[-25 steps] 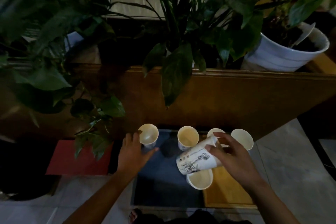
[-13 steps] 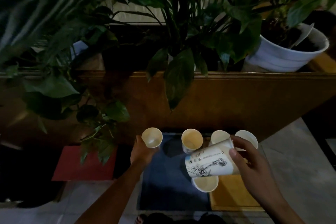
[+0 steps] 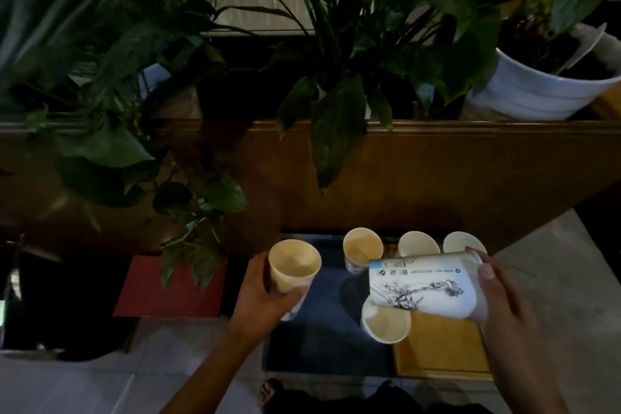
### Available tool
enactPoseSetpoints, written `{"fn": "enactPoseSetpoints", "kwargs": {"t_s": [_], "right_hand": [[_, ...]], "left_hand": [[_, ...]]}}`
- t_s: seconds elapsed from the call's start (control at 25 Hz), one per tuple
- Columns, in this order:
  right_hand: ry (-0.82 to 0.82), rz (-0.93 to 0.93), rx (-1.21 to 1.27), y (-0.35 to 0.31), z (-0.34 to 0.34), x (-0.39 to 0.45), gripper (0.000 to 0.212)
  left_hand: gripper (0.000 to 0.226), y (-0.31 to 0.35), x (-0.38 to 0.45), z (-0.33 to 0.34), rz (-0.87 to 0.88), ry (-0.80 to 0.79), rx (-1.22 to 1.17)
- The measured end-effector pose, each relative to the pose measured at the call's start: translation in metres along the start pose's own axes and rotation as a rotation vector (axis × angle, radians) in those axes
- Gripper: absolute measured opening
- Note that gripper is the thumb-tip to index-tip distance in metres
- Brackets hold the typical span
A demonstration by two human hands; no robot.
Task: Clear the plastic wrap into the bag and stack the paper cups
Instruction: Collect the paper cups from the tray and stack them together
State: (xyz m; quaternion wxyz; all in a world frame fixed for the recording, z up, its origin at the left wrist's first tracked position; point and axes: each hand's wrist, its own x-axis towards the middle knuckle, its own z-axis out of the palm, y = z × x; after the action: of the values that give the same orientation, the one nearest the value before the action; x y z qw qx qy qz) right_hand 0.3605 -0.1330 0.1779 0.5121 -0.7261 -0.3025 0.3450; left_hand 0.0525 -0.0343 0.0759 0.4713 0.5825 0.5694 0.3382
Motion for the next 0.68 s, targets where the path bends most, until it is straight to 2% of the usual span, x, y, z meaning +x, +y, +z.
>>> {"fn": "enactPoseSetpoints", "kwargs": {"t_s": [0.08,0.24,0.36,0.48,0.68], "right_hand": [[-0.015,0.005,-0.025,0.0,-0.003,0.008,0.035],[-0.056,-0.024,-0.07,0.0,-0.006,0.018,0.057],[-0.097,-0.058,-0.042,-0.001,0.004,0.017,0.05],[-0.116,-0.061,0.037,0.0,0.011,0.012,0.046],[-0.156,-0.122,0.037,0.0,0.013,0.004,0.049]], "left_hand": [[0.085,0.013,-0.01,-0.001,0.037,-0.019,0.033],[0.081,0.027,-0.025,-0.006,0.06,-0.116,0.147],[0.086,0.032,-0.032,-0.007,0.064,-0.209,0.235],[0.092,0.038,-0.039,-0.006,0.111,-0.238,0.311],[0.096,0.061,-0.048,-0.001,0.242,-0.283,0.418]]}}
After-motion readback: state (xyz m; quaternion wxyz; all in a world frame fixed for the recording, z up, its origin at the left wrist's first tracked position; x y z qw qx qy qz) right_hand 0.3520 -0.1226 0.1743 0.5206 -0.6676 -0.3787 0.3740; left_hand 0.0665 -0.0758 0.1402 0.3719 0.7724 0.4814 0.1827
